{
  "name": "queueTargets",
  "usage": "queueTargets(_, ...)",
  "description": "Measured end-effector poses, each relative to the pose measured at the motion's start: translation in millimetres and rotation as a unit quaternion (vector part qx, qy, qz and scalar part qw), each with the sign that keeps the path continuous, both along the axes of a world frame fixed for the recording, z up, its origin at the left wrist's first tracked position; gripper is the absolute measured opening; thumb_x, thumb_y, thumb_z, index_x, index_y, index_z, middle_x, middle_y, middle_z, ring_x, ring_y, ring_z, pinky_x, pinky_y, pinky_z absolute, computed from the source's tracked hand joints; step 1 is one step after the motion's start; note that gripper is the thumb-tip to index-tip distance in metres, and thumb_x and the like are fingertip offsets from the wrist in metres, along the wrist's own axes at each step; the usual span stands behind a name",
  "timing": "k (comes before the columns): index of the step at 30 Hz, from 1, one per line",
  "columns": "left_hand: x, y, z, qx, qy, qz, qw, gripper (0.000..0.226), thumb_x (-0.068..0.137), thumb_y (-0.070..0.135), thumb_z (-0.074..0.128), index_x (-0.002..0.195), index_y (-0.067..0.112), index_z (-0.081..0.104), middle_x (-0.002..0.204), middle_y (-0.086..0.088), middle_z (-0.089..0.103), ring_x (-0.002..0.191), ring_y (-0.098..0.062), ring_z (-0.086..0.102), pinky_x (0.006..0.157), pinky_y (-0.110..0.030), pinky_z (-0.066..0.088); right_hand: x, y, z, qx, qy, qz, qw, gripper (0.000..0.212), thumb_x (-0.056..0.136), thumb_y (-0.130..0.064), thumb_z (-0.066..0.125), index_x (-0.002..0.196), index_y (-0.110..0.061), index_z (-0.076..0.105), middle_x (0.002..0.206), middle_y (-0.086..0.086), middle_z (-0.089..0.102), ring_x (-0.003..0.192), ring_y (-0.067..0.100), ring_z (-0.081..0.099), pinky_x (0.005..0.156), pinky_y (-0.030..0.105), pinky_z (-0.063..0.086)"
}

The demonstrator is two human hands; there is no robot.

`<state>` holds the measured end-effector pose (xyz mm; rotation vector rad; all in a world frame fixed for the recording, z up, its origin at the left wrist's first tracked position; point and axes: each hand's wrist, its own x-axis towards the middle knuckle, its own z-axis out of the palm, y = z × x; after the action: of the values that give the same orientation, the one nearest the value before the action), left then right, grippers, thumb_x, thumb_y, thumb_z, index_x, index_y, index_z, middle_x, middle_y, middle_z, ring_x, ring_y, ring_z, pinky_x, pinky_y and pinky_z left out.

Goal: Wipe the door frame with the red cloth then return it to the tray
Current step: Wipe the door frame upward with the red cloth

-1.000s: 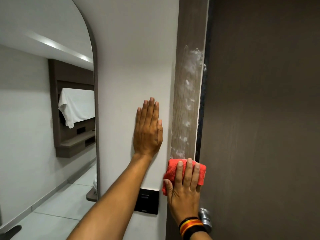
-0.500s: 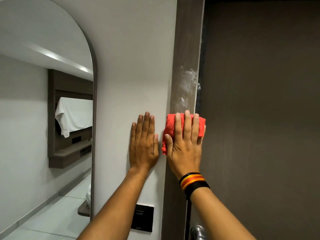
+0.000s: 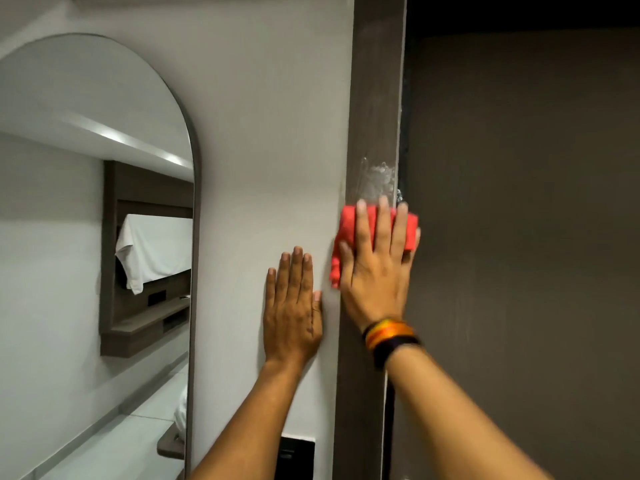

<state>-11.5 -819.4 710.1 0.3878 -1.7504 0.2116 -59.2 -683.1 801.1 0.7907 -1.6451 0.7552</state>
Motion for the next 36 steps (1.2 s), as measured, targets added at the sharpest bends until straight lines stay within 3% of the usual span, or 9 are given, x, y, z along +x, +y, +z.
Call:
queueTargets(4,-0.3,-0.2,-0.1,0.001,-0.001,0.011,1.000,0.062,0.110,0.031,0.026,0.167,0.011,0.012,0.176,-0.009,0.008,0.164,-0.027,0.008,0.133,-0.047,0.010,-8.2,-2.8,41.2,-0.007,0.012,-0.010,1.000,0.061,0.106,-0.048,0.031,0.161,-0.027,0.015,0.171,0.006,0.010,0.158,0.030,-0.002,0.122,0.062,0.016)
queueTargets(8,-0.8,-0.6,-0.7,-0.003,-0.005,0.012,1.000,0.063,0.109,0.030,0.028,0.166,0.010,0.013,0.176,-0.009,0.009,0.164,-0.027,0.008,0.133,-0.047,0.008,0.8,0.3,-57.9,-0.007,-0.024,0.017,1.000,0.064,0.105,-0.044,0.040,0.161,-0.024,0.017,0.171,0.007,0.009,0.158,0.029,-0.005,0.119,0.064,0.025)
queueTargets(11,-1.0,-0.8,-1.2,-0.007,0.000,0.018,1.000,0.063,0.109,0.031,0.026,0.167,0.010,0.013,0.176,-0.009,0.008,0.164,-0.027,0.008,0.133,-0.045,0.007,5.5,4.1,-108.6,0.011,-0.035,0.025,0.999,0.062,0.105,-0.046,0.034,0.161,-0.022,0.020,0.171,0.008,0.010,0.158,0.030,-0.003,0.117,0.065,0.029)
queueTargets(13,-1.3,-0.7,0.5,-0.005,-0.001,0.014,1.000,0.063,0.109,0.031,0.026,0.167,0.010,0.013,0.176,-0.009,0.008,0.164,-0.028,0.008,0.133,-0.046,0.008,-0.6,3.6,-82.4,0.012,-0.019,0.026,0.999,0.062,0.105,-0.047,0.033,0.160,-0.023,0.021,0.170,0.008,0.012,0.158,0.030,-0.003,0.118,0.065,0.026)
queueTargets(20,1.5,1.5,-0.9,0.009,-0.007,0.002,1.000,0.061,0.110,0.036,0.017,0.167,0.012,0.015,0.176,-0.008,0.011,0.164,-0.027,0.010,0.133,-0.048,0.013,-11.4,0.2,114.2,-0.014,0.012,0.041,0.999,0.062,0.104,-0.046,0.033,0.161,-0.029,0.017,0.171,0.004,0.007,0.158,0.029,-0.005,0.122,0.064,0.017)
queueTargets(22,1.4,1.5,-0.7,0.011,-0.007,0.002,1.000,0.061,0.110,0.036,0.016,0.167,0.012,0.014,0.176,-0.008,0.011,0.163,-0.028,0.010,0.133,-0.048,0.013,-11.1,1.8,113.0,-0.017,0.016,0.054,0.998,0.062,0.104,-0.043,0.035,0.161,-0.026,0.018,0.171,0.005,0.008,0.158,0.029,-0.004,0.122,0.062,0.020)
queueTargets(25,1.8,2.8,-0.1,0.010,-0.006,-0.005,1.000,0.061,0.110,0.034,0.018,0.166,0.011,0.015,0.176,-0.010,0.012,0.163,-0.028,0.011,0.133,-0.049,0.013,-7.2,6.4,54.9,-0.021,0.020,0.071,0.997,0.062,0.104,-0.039,0.038,0.161,-0.023,0.019,0.171,0.005,0.010,0.158,0.027,-0.003,0.122,0.056,0.026)
queueTargets(29,1.8,3.2,1.1,0.011,-0.006,-0.007,1.000,0.060,0.111,0.034,0.018,0.166,0.010,0.015,0.176,-0.011,0.013,0.163,-0.030,0.012,0.132,-0.050,0.013,-5.7,8.4,-1.6,0.002,0.005,0.069,0.998,0.061,0.106,-0.040,0.036,0.161,-0.022,0.019,0.171,0.004,0.010,0.158,0.026,-0.005,0.125,0.054,0.022)
queueTargets(36,0.9,1.3,-1.2,0.012,-0.005,-0.001,1.000,0.061,0.110,0.037,0.016,0.166,0.013,0.015,0.176,-0.008,0.012,0.163,-0.029,0.012,0.133,-0.047,0.012,-15.0,1.5,139.1,0.006,0.034,0.040,0.999,0.062,0.104,-0.044,0.033,0.160,-0.023,0.020,0.171,0.009,0.011,0.158,0.032,-0.002,0.123,0.061,0.017)
